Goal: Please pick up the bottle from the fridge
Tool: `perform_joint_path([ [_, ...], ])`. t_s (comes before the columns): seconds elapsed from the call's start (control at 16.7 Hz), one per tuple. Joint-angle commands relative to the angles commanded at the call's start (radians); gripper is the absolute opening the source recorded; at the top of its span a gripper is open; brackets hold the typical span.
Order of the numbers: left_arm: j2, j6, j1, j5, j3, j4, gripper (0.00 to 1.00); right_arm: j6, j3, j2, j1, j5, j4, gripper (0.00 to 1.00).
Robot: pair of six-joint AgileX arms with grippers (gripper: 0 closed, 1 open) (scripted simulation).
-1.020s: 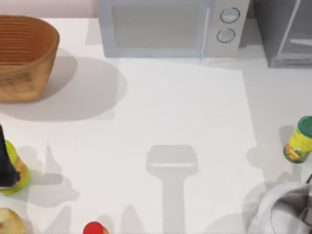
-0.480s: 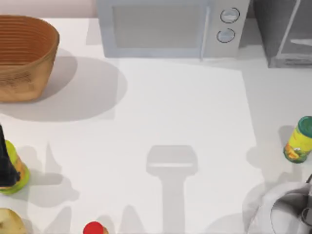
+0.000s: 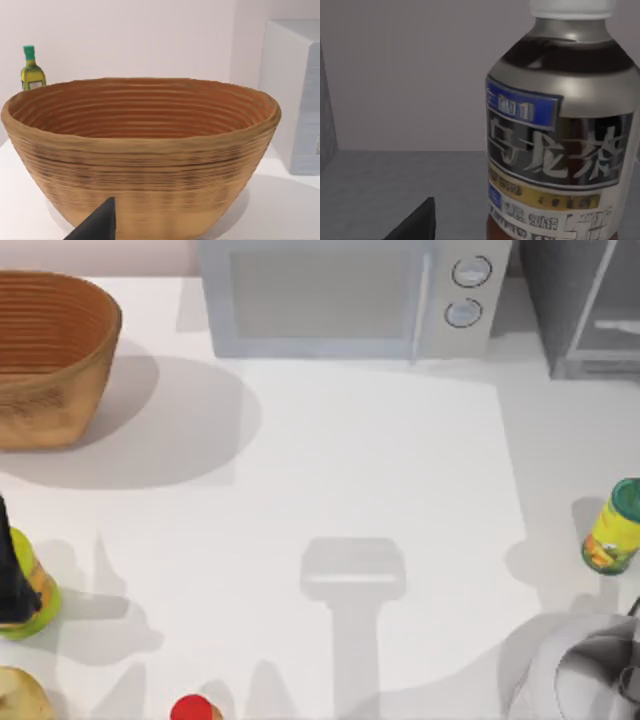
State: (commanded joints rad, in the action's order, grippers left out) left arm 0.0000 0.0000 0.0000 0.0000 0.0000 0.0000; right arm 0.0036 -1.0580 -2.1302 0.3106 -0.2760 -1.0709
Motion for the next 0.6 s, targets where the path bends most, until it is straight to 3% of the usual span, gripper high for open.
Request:
perform_joint_path([
  [0.24, 0.0, 0.0, 0.0, 0.0, 0.0, 0.0, 1.0, 0.0, -0.037, -0.025, -0.002, 0.002, 0.018, 1.0],
  [0.6, 0.0, 0.0, 0.0, 0.0, 0.0, 0.0, 1.0, -0.001, -0.275, -0.148, -0.032, 0.033, 0.123, 1.0],
])
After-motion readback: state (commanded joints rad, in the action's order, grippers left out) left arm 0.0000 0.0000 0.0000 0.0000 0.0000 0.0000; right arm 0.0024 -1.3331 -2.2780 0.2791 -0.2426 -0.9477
